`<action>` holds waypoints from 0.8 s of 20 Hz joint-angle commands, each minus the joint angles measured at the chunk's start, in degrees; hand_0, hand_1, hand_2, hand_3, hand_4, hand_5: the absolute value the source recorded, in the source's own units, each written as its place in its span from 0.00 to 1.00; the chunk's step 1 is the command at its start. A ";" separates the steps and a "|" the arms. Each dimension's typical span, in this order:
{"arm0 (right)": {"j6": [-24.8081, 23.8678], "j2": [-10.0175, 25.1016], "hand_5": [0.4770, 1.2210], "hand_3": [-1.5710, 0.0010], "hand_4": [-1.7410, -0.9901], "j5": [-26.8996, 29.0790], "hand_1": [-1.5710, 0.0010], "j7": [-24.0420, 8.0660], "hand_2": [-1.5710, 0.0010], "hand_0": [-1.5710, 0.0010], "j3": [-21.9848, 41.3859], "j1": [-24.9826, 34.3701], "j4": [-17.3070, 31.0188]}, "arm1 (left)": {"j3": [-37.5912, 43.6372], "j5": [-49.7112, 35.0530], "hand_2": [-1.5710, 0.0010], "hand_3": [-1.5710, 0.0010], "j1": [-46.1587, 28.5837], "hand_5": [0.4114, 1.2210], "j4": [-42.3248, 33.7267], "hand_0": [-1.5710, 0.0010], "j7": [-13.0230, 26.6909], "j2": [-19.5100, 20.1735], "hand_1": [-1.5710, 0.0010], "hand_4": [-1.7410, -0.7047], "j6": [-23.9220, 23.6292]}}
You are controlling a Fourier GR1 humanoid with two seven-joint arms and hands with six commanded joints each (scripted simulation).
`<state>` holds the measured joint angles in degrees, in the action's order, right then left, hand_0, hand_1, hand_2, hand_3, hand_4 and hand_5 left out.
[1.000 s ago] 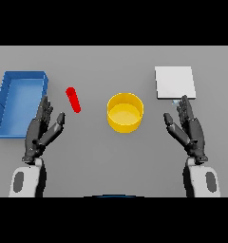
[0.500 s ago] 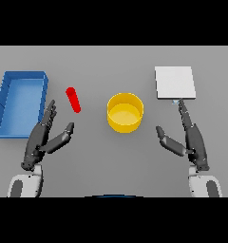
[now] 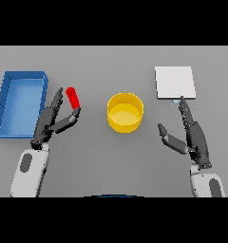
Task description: Pick up the red beaker and tilt it to pour out 1 green nut into yellow bowl. Pick up the yellow bowl and place it on the metallic measuring scale.
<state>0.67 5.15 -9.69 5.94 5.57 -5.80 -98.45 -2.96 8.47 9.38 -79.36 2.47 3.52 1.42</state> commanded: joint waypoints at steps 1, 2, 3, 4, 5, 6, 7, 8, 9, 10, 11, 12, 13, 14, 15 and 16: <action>0.24 -0.17 0.20 1.00 0.68 -0.12 1.00 0.90 1.00 1.00 0.39 -1.11 -0.16 | 0.57 -0.09 1.00 1.00 1.55 0.28 1.73 1.00 -1.14 0.49 1.00 0.54 0.25; 0.03 -0.01 0.20 1.00 0.68 -0.48 1.00 1.64 1.00 1.00 0.41 -1.55 -0.55 | 0.67 0.07 1.00 1.00 2.94 0.28 3.37 1.00 -1.82 0.42 1.00 0.54 0.31; -0.25 0.30 0.20 1.00 0.69 -0.90 1.00 0.91 1.00 1.00 0.18 -0.78 -0.08 | 0.69 0.15 1.00 1.00 4.12 0.28 4.94 1.00 -2.75 0.26 1.00 0.53 0.55; -0.34 0.29 0.20 1.00 0.70 -0.92 1.00 -0.05 1.00 1.00 0.03 -0.28 0.55 | 0.70 0.24 1.00 1.00 4.95 0.29 5.52 1.00 -3.15 0.02 1.00 0.52 0.40; 0.06 -0.25 0.20 1.00 0.69 -0.38 1.00 -0.17 1.00 1.00 0.25 0.01 1.01 | 0.64 0.98 1.00 1.00 6.30 0.30 7.13 1.00 -3.32 -0.22 1.00 0.52 -0.22; 0.69 0.09 0.20 1.00 0.68 0.51 1.00 -0.11 1.00 1.00 -0.09 0.18 0.58 | 0.66 1.60 1.00 1.00 7.21 0.30 8.29 1.00 -3.43 -0.21 1.00 0.52 -0.72; 0.27 -0.20 0.21 1.00 0.68 0.02 1.00 0.02 1.00 1.00 0.06 0.15 0.98 | 0.92 2.11 1.00 1.00 8.77 0.30 9.79 1.00 -2.88 0.01 1.00 0.52 -1.17; 0.18 -0.23 0.21 1.00 0.69 -0.05 1.00 -0.14 1.00 1.00 0.24 -0.40 -0.13 | 1.22 2.22 1.00 1.00 10.34 0.31 11.46 1.00 -2.67 -0.06 1.00 0.53 -1.35; 0.24 -0.20 0.21 1.00 0.68 0.46 1.00 -0.29 1.00 1.00 -0.07 -0.45 -0.36 | 1.38 2.61 1.00 1.00 11.42 0.31 13.04 1.00 -2.75 -0.19 1.00 0.52 -1.80; 0.05 -0.12 0.21 1.00 0.68 0.50 1.00 -1.07 1.00 1.00 -0.41 0.14 0.33 | 1.60 3.11 1.00 1.00 12.26 0.31 15.54 1.00 -3.74 -0.40 1.00 0.53 -2.34; 0.28 -0.19 0.21 1.00 0.68 0.25 1.00 -0.03 1.00 1.00 0.09 -0.80 -0.25 | 2.05 2.97 1.00 1.00 13.48 0.32 16.49 1.00 -3.92 -0.45 1.00 0.52 -2.62; 0.24 -0.14 0.22 1.00 0.67 0.33 1.00 -0.12 1.00 1.00 -0.20 -0.50 0.50 | 2.30 2.97 1.00 1.00 14.33 0.32 17.65 1.00 -4.03 -0.61 1.00 0.52 -2.82; 0.34 0.37 0.22 1.00 0.67 0.55 1.00 -0.17 1.00 1.00 -0.55 -0.40 -0.01 | 2.62 3.00 1.00 1.00 15.02 0.32 18.84 1.00 -4.53 -0.62 1.00 0.52 -3.04; 0.03 -0.29 0.22 1.00 0.67 -0.07 1.00 0.16 1.00 1.00 0.19 -0.72 -0.28 | 3.23 2.78 1.00 1.00 15.96 0.33 20.22 1.00 -4.89 -0.55 1.00 0.51 -3.25; 0.24 -0.07 0.22 1.00 0.66 0.30 1.00 0.50 1.00 1.00 0.00 -1.53 -0.85 | 3.83 2.32 1.00 1.00 16.69 0.34 22.04 1.00 -6.65 -0.57 1.00 0.50 -2.95; 0.40 0.29 0.22 1.00 0.66 0.80 1.00 -0.38 1.00 1.00 -0.47 -1.35 -0.88 | 4.23 1.71 1.00 1.00 16.94 0.35 22.96 1.00 -8.34 -1.24 1.00 0.48 -2.91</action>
<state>1.03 5.47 -8.89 5.50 5.08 -7.14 -99.34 1.25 10.18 26.32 -56.40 -5.86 2.25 -1.46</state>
